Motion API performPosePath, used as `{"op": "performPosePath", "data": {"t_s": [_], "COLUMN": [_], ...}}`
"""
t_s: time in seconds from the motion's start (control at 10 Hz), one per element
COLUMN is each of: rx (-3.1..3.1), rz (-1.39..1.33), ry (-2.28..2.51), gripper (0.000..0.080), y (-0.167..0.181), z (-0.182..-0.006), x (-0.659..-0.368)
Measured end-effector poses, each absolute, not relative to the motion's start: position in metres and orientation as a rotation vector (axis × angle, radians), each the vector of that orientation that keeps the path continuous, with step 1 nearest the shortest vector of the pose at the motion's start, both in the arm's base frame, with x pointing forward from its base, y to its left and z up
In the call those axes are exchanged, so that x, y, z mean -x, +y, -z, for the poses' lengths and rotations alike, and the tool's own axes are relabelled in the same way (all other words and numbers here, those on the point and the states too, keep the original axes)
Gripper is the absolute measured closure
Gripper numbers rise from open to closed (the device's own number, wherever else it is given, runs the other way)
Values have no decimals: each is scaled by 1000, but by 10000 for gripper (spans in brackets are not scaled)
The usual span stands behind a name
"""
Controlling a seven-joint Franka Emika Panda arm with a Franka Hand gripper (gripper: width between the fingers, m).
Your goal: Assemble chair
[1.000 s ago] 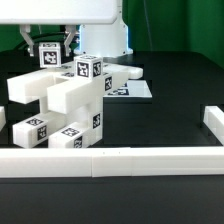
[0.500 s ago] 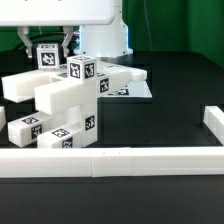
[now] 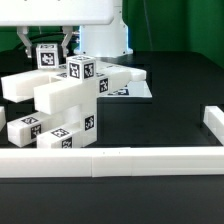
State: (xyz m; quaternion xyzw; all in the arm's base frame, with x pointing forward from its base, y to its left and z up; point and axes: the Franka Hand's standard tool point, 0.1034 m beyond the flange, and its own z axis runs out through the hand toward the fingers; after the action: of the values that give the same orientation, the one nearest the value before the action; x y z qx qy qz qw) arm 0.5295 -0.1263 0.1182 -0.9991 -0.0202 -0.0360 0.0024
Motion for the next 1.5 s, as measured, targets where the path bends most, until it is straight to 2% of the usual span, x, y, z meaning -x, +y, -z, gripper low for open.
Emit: {"op": "performPosePath", "data": {"t_s": [0.3, 1.5], "rx": [3133, 2757], "rz": [112, 170], "ry": [17, 1353], "gripper": [515, 515], "y": [-126, -136], "z": [-118, -117], "x": [-529, -531]}}
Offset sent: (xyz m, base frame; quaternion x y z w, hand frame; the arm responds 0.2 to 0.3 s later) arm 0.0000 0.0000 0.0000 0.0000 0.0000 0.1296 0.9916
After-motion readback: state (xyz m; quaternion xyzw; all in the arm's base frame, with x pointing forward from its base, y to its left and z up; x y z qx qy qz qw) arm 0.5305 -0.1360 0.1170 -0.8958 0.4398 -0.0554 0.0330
